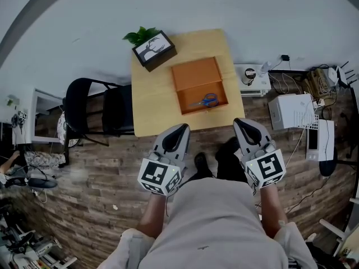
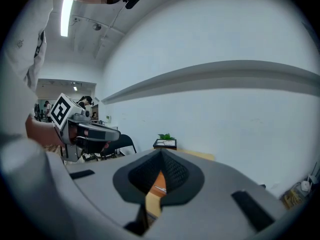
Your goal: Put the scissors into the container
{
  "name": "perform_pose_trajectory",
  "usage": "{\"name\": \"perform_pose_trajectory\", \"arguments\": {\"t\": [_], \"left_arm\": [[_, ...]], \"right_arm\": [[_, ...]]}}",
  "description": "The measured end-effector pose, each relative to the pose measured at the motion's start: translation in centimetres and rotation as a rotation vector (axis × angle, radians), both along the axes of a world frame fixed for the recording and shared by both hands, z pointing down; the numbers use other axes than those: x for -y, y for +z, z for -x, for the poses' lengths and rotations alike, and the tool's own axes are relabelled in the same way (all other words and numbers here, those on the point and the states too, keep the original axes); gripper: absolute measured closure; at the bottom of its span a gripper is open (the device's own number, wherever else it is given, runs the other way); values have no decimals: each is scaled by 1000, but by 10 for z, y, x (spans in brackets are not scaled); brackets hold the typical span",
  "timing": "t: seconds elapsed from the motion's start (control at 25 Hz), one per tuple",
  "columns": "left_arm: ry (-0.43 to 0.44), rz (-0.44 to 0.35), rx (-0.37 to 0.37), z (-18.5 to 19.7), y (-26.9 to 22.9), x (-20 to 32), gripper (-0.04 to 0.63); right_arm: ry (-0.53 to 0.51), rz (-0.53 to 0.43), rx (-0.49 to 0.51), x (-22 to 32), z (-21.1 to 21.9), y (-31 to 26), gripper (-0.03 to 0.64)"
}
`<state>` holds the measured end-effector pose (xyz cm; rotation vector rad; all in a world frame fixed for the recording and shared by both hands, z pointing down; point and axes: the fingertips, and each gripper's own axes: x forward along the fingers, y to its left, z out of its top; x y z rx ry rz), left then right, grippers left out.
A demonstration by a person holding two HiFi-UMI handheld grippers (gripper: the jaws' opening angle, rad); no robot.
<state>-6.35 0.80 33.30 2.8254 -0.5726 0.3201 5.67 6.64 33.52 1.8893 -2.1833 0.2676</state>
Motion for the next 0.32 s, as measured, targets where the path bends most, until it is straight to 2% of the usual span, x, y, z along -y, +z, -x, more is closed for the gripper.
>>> {"name": "perform_pose_trajectory", "arguments": {"t": [0.32], "left_arm": [[-1,8,7,-1,6,0,588]], "right_arm": [[-9,11,-3,-1,1,3,618]]}}
